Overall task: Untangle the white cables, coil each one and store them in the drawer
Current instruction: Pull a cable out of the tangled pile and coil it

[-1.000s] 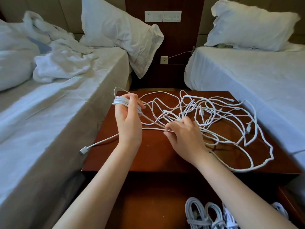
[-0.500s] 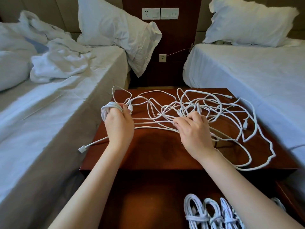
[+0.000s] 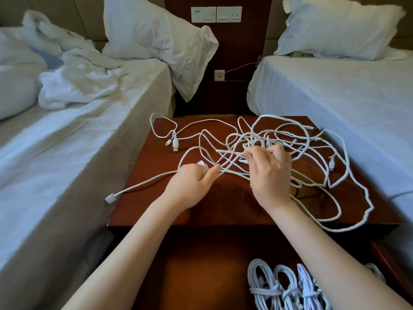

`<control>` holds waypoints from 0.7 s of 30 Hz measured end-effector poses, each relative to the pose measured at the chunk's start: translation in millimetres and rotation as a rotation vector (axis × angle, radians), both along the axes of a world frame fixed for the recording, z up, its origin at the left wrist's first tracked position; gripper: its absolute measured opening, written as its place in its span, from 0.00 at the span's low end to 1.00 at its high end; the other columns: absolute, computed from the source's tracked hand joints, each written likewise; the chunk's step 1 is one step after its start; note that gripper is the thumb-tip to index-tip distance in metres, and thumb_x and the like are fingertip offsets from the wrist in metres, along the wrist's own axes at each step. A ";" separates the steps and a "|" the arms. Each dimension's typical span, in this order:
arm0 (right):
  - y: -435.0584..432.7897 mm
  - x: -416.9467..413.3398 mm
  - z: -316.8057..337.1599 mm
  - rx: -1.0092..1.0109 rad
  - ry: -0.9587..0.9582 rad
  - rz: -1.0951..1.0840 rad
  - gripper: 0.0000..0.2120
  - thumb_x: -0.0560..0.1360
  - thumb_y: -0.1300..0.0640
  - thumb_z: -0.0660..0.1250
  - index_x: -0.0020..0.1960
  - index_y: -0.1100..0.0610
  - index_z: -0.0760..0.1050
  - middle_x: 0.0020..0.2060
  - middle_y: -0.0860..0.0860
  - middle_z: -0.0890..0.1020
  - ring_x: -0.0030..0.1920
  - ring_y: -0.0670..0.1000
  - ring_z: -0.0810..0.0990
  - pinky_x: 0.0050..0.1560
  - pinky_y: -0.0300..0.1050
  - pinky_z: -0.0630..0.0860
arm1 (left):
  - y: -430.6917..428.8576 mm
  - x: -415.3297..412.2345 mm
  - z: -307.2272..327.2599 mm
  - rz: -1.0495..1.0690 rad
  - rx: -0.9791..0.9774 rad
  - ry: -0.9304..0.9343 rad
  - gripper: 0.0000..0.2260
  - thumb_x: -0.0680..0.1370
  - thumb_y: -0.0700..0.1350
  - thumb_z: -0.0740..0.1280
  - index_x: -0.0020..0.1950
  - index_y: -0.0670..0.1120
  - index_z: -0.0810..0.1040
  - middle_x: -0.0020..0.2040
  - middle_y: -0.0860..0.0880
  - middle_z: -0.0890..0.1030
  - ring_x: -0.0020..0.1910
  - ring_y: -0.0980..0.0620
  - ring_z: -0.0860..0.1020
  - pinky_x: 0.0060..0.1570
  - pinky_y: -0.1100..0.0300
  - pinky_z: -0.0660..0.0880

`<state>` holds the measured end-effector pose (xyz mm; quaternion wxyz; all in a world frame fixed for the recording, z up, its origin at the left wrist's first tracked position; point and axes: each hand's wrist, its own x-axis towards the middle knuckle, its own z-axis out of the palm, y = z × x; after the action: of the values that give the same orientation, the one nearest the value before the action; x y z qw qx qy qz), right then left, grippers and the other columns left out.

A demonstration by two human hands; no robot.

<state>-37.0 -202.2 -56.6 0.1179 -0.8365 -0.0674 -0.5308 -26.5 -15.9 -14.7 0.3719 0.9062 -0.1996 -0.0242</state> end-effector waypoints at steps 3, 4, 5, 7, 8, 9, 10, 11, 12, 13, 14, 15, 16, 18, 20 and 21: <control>-0.5 0.5 0.3 0.013 -0.003 -0.014 0.05 0.77 0.58 0.66 0.48 0.58 0.80 0.37 0.48 0.84 0.43 0.51 0.69 0.42 0.46 0.66 | -3.1 -6.2 6.8 -0.162 -0.092 0.276 0.25 0.80 0.58 0.57 0.29 0.43 0.71 0.21 0.55 0.67 0.21 0.59 0.66 0.30 0.65 0.65; -0.8 0.6 0.2 0.014 -0.001 -0.018 0.05 0.77 0.59 0.66 0.48 0.58 0.80 0.38 0.48 0.84 0.43 0.51 0.70 0.42 0.47 0.67 | -4.0 -7.9 7.6 -0.208 -0.122 0.356 0.24 0.80 0.57 0.58 0.29 0.43 0.70 0.20 0.55 0.66 0.20 0.59 0.64 0.27 0.67 0.63; -0.9 0.8 -0.2 0.015 0.002 -0.019 0.04 0.77 0.59 0.66 0.49 0.58 0.80 0.38 0.48 0.84 0.43 0.51 0.70 0.42 0.47 0.67 | -4.2 -9.3 8.8 -0.247 -0.160 0.431 0.23 0.81 0.55 0.58 0.30 0.43 0.69 0.21 0.53 0.65 0.20 0.57 0.63 0.26 0.67 0.62; -1.0 0.0 0.5 0.012 0.010 -0.012 0.05 0.77 0.59 0.66 0.49 0.58 0.80 0.38 0.48 0.84 0.43 0.51 0.70 0.42 0.46 0.66 | -2.6 -10.4 9.7 -0.329 -0.229 0.520 0.22 0.82 0.51 0.58 0.30 0.43 0.69 0.23 0.49 0.64 0.21 0.53 0.61 0.27 0.63 0.59; -1.2 -0.3 0.9 0.007 0.021 -0.003 0.06 0.78 0.58 0.65 0.50 0.58 0.80 0.38 0.48 0.84 0.43 0.51 0.70 0.42 0.45 0.65 | -1.3 -10.3 9.8 -0.372 -0.253 0.538 0.22 0.82 0.49 0.57 0.30 0.42 0.68 0.23 0.47 0.64 0.22 0.52 0.61 0.28 0.61 0.60; -1.5 -0.5 1.1 -0.001 0.048 0.018 0.07 0.78 0.58 0.64 0.50 0.57 0.81 0.38 0.48 0.84 0.42 0.52 0.70 0.43 0.46 0.65 | -0.3 -10.5 10.2 -0.420 -0.287 0.556 0.22 0.83 0.48 0.56 0.29 0.41 0.68 0.23 0.47 0.64 0.22 0.51 0.61 0.27 0.62 0.61; -1.7 -0.3 1.1 -0.009 0.097 0.054 0.09 0.79 0.56 0.62 0.50 0.57 0.81 0.39 0.48 0.83 0.42 0.52 0.71 0.43 0.46 0.65 | 0.6 -10.1 9.9 -0.471 -0.336 0.577 0.22 0.82 0.47 0.56 0.29 0.39 0.67 0.23 0.46 0.64 0.22 0.51 0.61 0.27 0.63 0.62; -1.9 0.5 0.9 -0.017 0.167 0.102 0.12 0.80 0.55 0.59 0.50 0.56 0.81 0.39 0.47 0.83 0.42 0.52 0.71 0.43 0.46 0.65 | 1.3 -9.9 9.4 -0.516 -0.401 0.600 0.22 0.81 0.47 0.56 0.30 0.38 0.66 0.23 0.47 0.63 0.21 0.52 0.61 0.25 0.64 0.63; -1.8 1.2 0.8 -0.026 0.242 0.148 0.14 0.81 0.53 0.57 0.50 0.56 0.81 0.39 0.47 0.83 0.41 0.51 0.70 0.42 0.45 0.64 | 2.2 -9.2 8.8 -0.548 -0.478 0.621 0.21 0.79 0.48 0.56 0.30 0.37 0.66 0.22 0.47 0.63 0.20 0.52 0.60 0.23 0.65 0.62; -1.4 2.4 -0.1 -0.039 0.308 0.181 0.16 0.81 0.52 0.55 0.48 0.55 0.81 0.38 0.47 0.82 0.40 0.50 0.68 0.42 0.45 0.64 | 3.1 -8.4 8.8 -0.566 -0.562 0.643 0.20 0.78 0.48 0.56 0.30 0.38 0.66 0.22 0.48 0.62 0.20 0.53 0.60 0.22 0.65 0.61; -1.0 3.4 -1.3 -0.058 0.358 0.199 0.18 0.81 0.51 0.53 0.47 0.55 0.80 0.36 0.47 0.82 0.40 0.50 0.67 0.40 0.46 0.65 | 4.2 -7.2 8.8 -0.574 -0.649 0.665 0.19 0.78 0.49 0.57 0.30 0.39 0.67 0.22 0.50 0.63 0.19 0.54 0.59 0.21 0.66 0.61; -0.6 4.4 -2.6 -0.081 0.392 0.204 0.19 0.81 0.50 0.52 0.45 0.55 0.80 0.35 0.47 0.81 0.40 0.49 0.67 0.39 0.47 0.66 | 5.4 -5.5 9.5 -0.581 -0.733 0.680 0.18 0.77 0.49 0.57 0.29 0.41 0.68 0.21 0.51 0.63 0.19 0.56 0.60 0.21 0.67 0.61; -0.2 5.2 -3.8 -0.108 0.406 0.198 0.19 0.81 0.50 0.52 0.45 0.55 0.80 0.35 0.47 0.81 0.40 0.50 0.67 0.39 0.48 0.68 | 6.7 -3.4 10.5 -0.589 -0.813 0.684 0.17 0.77 0.49 0.58 0.29 0.44 0.69 0.21 0.53 0.64 0.19 0.57 0.61 0.21 0.68 0.62; 0.3 6.2 -5.6 -0.154 0.405 0.169 0.18 0.81 0.50 0.54 0.46 0.55 0.80 0.37 0.47 0.82 0.41 0.51 0.68 0.39 0.50 0.71 | 9.7 0.3 13.8 -0.600 -0.951 0.662 0.16 0.76 0.48 0.58 0.28 0.45 0.70 0.22 0.54 0.66 0.19 0.59 0.62 0.20 0.69 0.64; 1.6 6.1 -5.9 -0.166 0.412 0.150 0.17 0.81 0.51 0.54 0.48 0.54 0.81 0.39 0.46 0.83 0.42 0.51 0.69 0.40 0.49 0.72 | 12.3 3.3 16.5 -0.591 -1.065 0.618 0.16 0.76 0.46 0.57 0.28 0.45 0.70 0.22 0.54 0.67 0.19 0.59 0.63 0.20 0.69 0.64; 2.4 5.6 -5.3 -0.161 0.418 0.147 0.17 0.81 0.50 0.54 0.50 0.54 0.81 0.40 0.46 0.83 0.42 0.50 0.70 0.41 0.49 0.72 | 13.9 4.1 18.3 -0.580 -1.119 0.600 0.16 0.76 0.44 0.56 0.28 0.45 0.70 0.21 0.54 0.67 0.18 0.59 0.63 0.20 0.69 0.64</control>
<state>-31.4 -199.8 -62.0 0.1007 -0.9279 -0.1443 -0.3288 -22.3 -2.0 3.6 0.8006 0.4424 -0.3048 -0.2653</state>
